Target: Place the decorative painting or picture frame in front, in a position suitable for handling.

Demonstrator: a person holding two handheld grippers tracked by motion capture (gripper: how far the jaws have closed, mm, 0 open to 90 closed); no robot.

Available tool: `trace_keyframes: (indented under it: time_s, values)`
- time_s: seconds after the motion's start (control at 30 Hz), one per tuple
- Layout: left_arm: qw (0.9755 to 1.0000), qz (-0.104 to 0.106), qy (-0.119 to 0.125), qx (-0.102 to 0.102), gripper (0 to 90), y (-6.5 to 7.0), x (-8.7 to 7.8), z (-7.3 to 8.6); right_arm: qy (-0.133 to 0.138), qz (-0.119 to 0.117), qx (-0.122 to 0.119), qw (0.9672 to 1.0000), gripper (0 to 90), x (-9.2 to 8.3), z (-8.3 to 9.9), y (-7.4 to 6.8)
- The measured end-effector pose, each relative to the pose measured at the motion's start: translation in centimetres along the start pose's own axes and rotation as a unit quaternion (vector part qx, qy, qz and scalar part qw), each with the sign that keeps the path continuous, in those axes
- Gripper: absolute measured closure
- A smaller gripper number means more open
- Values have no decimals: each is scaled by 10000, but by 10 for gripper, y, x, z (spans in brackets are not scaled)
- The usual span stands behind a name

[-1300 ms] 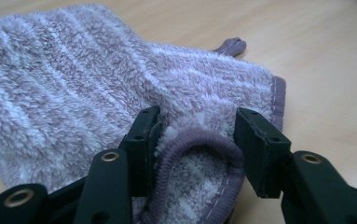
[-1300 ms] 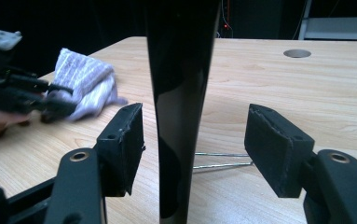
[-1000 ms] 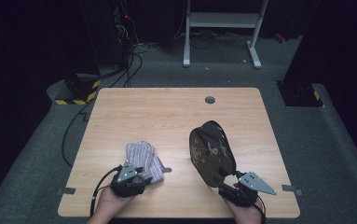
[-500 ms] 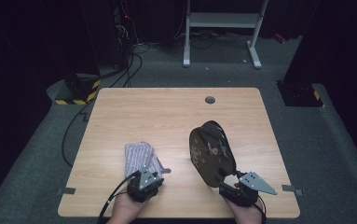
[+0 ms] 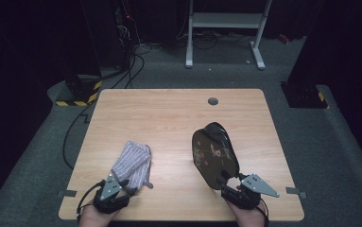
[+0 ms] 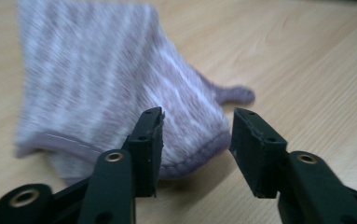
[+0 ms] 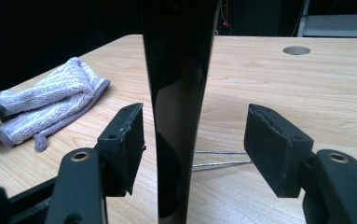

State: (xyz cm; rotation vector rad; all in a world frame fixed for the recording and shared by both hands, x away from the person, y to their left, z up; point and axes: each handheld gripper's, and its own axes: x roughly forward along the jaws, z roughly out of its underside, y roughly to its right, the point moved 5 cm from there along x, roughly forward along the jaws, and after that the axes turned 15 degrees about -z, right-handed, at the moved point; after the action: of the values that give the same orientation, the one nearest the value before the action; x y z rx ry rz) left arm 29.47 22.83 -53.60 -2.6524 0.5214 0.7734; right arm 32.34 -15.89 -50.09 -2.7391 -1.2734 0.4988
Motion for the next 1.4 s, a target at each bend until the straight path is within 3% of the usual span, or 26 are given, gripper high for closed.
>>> trace_keyframes:
  time_s: [0.03,0.1,0.17,0.2,0.27,0.33,0.47,0.5,0.53,0.6,0.63,0.67,0.73,0.8,0.83,0.87,0.9,0.97,1.0,1.03,1.13,1.2,1.23,1.3,1.33,1.4]
  values:
    - [9998,-6,180,-110,517,-11,-10,-8,1,2,-3,10000,380,0,0,0]
    - [9996,-70,213,-175,502,-18,-14,-13,4,5,0,10000,380,0,0,0]
    - [9987,-5,220,-458,444,-35,-15,-26,9,7,12,10000,380,0,0,1]
    - [9979,185,-18,-623,335,-49,-7,-32,14,4,23,10000,380,0,0,1]
    - [9967,231,-264,-735,215,-62,7,-35,12,-12,26,10000,379,0,0,1]
    - [9955,264,-474,-778,158,-71,21,-35,-6,-21,10,10000,380,0,0,0]
    - [9899,496,-920,-953,117,-80,47,-34,-13,-25,20,10000,382,0,0,1]
    - [9881,618,-1007,-982,119,-79,53,-34,-20,-23,32,10000,382,0,1,1]
    - [9881,618,-1007,-982,121,-79,53,-34,-20,-23,32,10000,382,0,1,1]
    - [9809,889,-1445,-957,131,-71,69,-27,-31,-28,43,10000,383,-1,1,2]
    - [9798,899,-1557,-880,132,-68,72,-25,-35,-26,44,10000,383,-1,1,2]
    - [9798,899,-1557,-880,132,-68,72,-25,-35,-26,44,10000,383,-1,1,2]
    - [9819,826,-1588,-621,131,-55,73,-26,-31,-25,36,10000,384,-1,1,2]
    - [9823,795,-1605,-547,137,-50,72,-27,-30,-26,36,10000,385,-1,1,2]
    - [9848,494,-1651,-224,123,-37,72,-30,-40,-23,40,10000,386,-1,1,2]
    - [9861,388,-1613,-105,112,-32,72,-32,-47,-29,49,10000,386,0,2,1]
    - [9874,370,-1535,-63,112,-28,71,-35,-62,-32,47,10000,385,0,2,1]
    - [9911,325,-1275,-223,120,-26,67,-45,-72,-39,31,10000,386,1,2,1]
    - [9911,325,-1275,-223,121,-26,67,-45,-72,-39,31,10000,386,1,2,1]
    - [9924,473,-1080,-339,121,-25,62,-55,-66,-42,31,10000,387,0,2,0]
    - [9907,635,-1148,-368,106,-20,60,-64,-76,-47,35,10000,388,1,2,0]
    - [9904,607,-1203,-295,105,-18,62,-65,-81,-49,42,9999,388,1,2,1]
    - [9882,572,-1384,-318,106,-18,69,-64,-86,-52,78,9999,388,2,2,1]
    - [9870,569,-1437,-449,122,-19,73,-63,-89,-58,69,9999,388,2,2,1]
    - [9868,511,-1481,-420,149,-18,74,-62,-92,-56,50,9999,389,2,2,0]
    - [9826,363,-1814,148,136,0,82,-54,-100,-46,24,9999,390,1,2,0]
